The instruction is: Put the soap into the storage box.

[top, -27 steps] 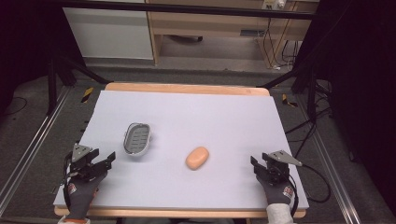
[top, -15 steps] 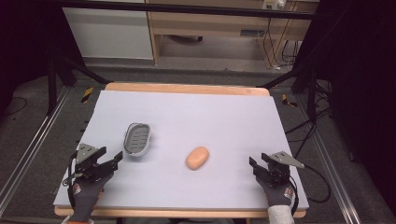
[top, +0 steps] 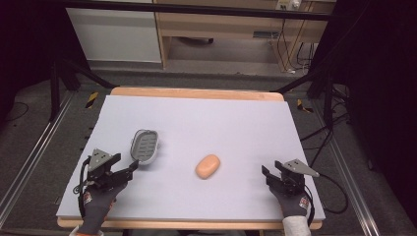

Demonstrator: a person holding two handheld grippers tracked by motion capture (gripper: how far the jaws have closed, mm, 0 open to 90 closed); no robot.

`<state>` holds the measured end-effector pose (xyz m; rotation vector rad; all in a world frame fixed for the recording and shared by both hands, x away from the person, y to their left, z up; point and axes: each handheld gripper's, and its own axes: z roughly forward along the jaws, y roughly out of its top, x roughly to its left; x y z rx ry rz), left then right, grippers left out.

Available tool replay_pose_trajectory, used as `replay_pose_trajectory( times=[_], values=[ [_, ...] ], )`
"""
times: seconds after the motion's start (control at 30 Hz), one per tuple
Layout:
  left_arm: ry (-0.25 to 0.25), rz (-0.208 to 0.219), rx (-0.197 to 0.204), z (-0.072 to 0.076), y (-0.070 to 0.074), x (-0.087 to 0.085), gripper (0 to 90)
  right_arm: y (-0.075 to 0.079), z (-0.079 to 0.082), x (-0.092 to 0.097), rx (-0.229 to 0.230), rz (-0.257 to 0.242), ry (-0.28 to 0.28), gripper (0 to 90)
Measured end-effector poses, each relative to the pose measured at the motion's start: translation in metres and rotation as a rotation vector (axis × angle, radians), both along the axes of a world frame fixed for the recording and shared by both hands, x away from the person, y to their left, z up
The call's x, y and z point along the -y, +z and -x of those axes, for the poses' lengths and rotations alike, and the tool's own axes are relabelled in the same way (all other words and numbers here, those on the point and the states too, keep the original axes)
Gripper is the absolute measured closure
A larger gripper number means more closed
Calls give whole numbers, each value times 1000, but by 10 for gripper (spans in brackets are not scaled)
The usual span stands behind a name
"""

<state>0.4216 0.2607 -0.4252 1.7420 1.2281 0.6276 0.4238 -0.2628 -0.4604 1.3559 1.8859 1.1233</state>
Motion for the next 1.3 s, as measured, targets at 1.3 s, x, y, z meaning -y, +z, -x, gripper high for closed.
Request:
replay_pose_trajectory(
  times=[1.3],
  values=[
    [-199,-60,5,-34,36,89,238,4,-3,-6,-22,53,0,496]
  ],
)
